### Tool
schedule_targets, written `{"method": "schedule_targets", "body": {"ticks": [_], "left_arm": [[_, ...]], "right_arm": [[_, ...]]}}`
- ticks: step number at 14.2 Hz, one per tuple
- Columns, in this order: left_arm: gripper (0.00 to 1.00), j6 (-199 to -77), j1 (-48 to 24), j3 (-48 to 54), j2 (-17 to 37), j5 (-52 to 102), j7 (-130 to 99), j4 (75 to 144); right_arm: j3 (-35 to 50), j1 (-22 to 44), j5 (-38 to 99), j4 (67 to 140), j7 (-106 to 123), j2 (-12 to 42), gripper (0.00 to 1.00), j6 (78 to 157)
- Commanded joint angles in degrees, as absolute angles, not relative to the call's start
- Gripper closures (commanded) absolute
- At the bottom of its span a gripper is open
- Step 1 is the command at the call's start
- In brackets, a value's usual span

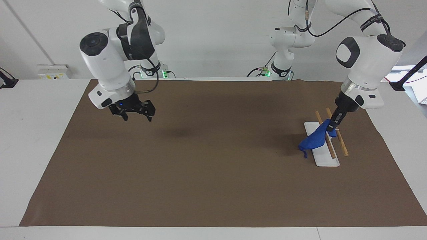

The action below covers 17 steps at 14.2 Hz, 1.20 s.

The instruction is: Right arm passes towel to left arm to hang

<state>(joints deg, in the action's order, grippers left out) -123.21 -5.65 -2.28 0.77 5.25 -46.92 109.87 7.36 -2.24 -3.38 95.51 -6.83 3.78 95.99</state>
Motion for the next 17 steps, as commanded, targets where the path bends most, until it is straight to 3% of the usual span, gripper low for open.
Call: {"method": "schedule_targets", "body": {"ticks": [1,6,9,13,17], "left_arm": [[1.00,-126.48,-1.51,-1.93,0.26,5.45,-40.73,112.41],[1.00,-125.51,4.82,-2.29,0.09,4.66,-29.90,112.59],[1.00,-125.77,5.98,-2.29,0.00,1.95,-28.74,113.20],[1.00,-125.95,7.37,-2.29,-0.26,-4.74,-29.27,113.20],[0.98,-125.86,6.86,-2.20,-0.18,-11.14,-33.11,112.33]], "right_arm": [[8.17,-3.51,-9.38,87.66,-3.00,3.78,0.00,86.26],[7.82,-3.26,-8.09,76.47,3.95,3.87,0.00,73.22],[7.56,-5.96,-7.13,78.48,5.00,3.08,0.00,72.69],[7.65,-8.78,-3.97,86.64,6.24,-1.04,0.00,74.44],[7.65,-8.79,-2.37,89.73,5.98,-2.37,0.00,76.20]]}}
